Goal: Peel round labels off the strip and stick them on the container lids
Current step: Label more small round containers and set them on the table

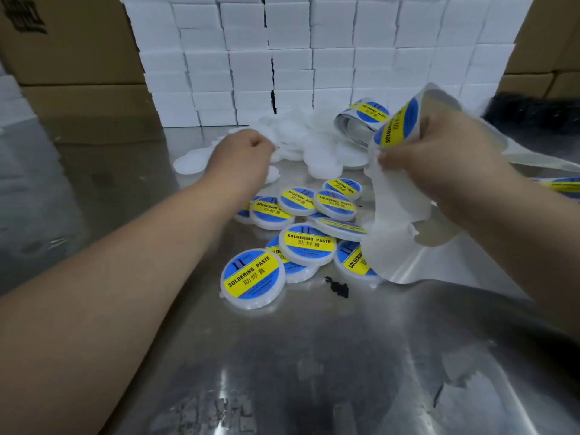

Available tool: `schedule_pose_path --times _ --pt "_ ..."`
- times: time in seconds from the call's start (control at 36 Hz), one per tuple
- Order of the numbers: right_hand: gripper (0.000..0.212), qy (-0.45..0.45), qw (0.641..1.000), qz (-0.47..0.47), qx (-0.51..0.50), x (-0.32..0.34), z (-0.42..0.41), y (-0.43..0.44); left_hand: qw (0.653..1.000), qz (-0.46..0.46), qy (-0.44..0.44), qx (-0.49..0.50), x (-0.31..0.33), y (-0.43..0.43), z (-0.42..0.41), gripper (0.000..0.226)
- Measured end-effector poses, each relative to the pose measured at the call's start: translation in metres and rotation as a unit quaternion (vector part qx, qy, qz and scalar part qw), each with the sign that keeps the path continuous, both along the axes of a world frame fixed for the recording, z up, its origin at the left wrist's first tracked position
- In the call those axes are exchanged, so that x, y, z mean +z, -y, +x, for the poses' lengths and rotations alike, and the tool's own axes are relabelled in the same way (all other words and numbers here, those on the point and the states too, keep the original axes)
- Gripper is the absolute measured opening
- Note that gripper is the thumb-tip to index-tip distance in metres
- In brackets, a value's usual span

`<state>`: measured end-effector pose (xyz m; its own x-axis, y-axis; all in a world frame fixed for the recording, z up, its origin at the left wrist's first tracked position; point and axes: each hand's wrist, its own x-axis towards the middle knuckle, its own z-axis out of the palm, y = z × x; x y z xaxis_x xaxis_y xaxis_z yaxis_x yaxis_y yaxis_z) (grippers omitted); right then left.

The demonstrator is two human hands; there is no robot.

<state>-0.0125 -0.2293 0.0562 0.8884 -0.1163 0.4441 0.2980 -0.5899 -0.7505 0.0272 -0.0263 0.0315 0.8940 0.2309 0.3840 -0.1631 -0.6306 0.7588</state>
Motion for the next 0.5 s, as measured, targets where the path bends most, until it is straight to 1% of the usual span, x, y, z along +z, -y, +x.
schedule_pose_path --times 0.08,0.14,0.22,0.28,0.33,0.39,0.44,0.5 --pt "0.023 0.023 0.999 -0.028 -0.017 -0.003 0.003 0.002 0.997 0.009 -0.064 0.035 -0.016 -0.019 0.011 0.028" --pt "0.024 0.044 0.997 -0.062 -0.018 -0.004 0.005 0.001 0.994 0.018 -0.103 0.033 -0.023 -0.025 0.014 0.037" --pt "0.019 0.050 0.994 -0.093 -0.005 -0.006 0.006 -0.002 0.990 0.052 -0.129 0.012 -0.026 -0.027 0.018 0.044" --pt "0.020 0.047 0.994 -0.095 0.004 -0.006 0.005 -0.002 0.988 0.071 -0.140 -0.006 -0.027 -0.025 0.020 0.041" --pt "0.016 0.036 0.996 -0.085 0.016 -0.007 0.005 -0.002 0.986 0.076 -0.146 -0.011 -0.028 -0.026 0.022 0.038" --pt "0.011 0.023 0.997 -0.060 0.043 -0.008 0.004 -0.002 0.988 0.073 -0.135 0.000 -0.029 -0.028 0.023 0.031" --pt "0.013 0.010 0.997 -0.041 0.064 -0.010 0.004 -0.003 0.989 0.080 -0.118 0.025 -0.030 -0.029 0.024 0.018" --pt "0.016 0.000 0.997 -0.035 0.068 -0.012 0.005 -0.005 0.988 0.092 -0.115 0.046 -0.031 -0.031 0.025 0.018"
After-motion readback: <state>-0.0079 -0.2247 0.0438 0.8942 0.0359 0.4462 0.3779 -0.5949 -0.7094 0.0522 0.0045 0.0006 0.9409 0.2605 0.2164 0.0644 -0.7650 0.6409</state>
